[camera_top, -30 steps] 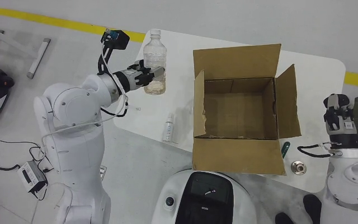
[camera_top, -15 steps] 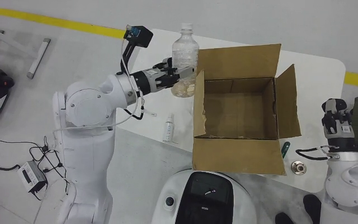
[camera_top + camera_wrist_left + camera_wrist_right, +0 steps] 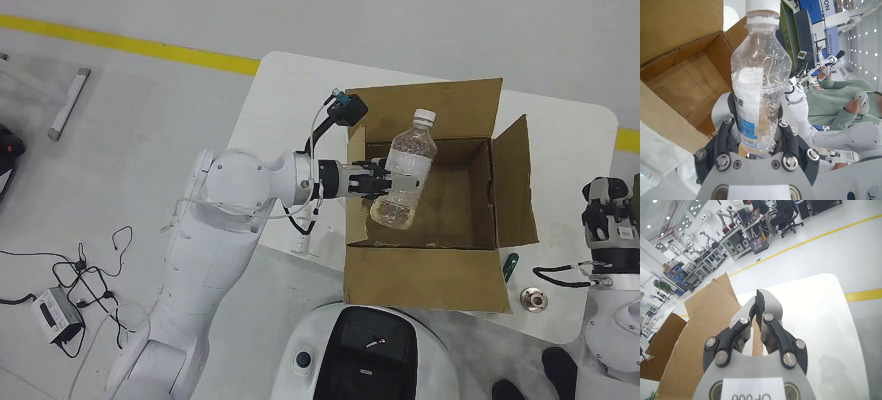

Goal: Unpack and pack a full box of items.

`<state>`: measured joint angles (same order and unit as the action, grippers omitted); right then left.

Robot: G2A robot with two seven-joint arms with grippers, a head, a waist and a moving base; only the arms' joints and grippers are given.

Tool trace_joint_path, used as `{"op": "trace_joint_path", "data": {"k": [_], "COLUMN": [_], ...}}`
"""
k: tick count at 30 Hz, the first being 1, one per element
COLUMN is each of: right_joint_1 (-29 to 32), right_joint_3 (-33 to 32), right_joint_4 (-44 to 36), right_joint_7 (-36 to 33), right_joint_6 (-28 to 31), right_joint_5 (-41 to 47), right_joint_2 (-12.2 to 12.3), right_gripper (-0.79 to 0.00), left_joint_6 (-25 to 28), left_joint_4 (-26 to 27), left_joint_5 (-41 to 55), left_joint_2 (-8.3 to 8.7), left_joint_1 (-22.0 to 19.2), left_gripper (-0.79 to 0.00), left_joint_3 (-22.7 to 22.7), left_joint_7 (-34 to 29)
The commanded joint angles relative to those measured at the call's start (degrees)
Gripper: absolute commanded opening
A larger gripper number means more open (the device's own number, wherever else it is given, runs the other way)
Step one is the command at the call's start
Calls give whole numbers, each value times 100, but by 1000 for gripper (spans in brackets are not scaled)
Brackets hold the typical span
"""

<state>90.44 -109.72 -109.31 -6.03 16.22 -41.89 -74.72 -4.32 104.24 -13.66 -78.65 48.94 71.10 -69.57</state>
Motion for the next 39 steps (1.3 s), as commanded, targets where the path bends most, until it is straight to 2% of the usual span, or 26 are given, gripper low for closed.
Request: {"op": "trace_joint_path", "data": {"k": [1, 11, 14, 17, 21, 25, 39], "right_joint_1": [11, 82, 111, 121, 121, 132, 107], "right_joint_3": [-7, -24, -21, -33, -51, -47, -22], "right_joint_4": [-8, -7, -14, -25, -23, -20, 29], "right_joint_7": [5, 32, 30, 16, 30, 63, 90], "right_joint_6": [-8, -31, -24, -32, -47, -65, -107], "right_joint_5": [6, 37, 32, 39, 45, 53, 56], "right_joint_2": [5, 28, 34, 43, 53, 59, 88], "right_gripper": [-785, -785, -785, -785, -785, -785, -785], "left_joint_6": [5, 15, 152, 79, -120, -550, -1734], "left_joint_4": [8, 10, -13, -201, -533, -811, -1348], "left_joint_5": [-5, -7, 5, -42, -213, -653, -959], "left_joint_2": [0, 1, -6, -37, -86, -103, -93], "left_joint_1": [-2, 15, 66, -119, -392, -598, -847], "left_gripper": [-785, -785, -785, -785, -785, -785, -785], "left_joint_3": [9, 4, -212, -528, -960, -1294, -1598], "left_joint_7": [-3, 37, 264, 399, 554, 494, 72]}}
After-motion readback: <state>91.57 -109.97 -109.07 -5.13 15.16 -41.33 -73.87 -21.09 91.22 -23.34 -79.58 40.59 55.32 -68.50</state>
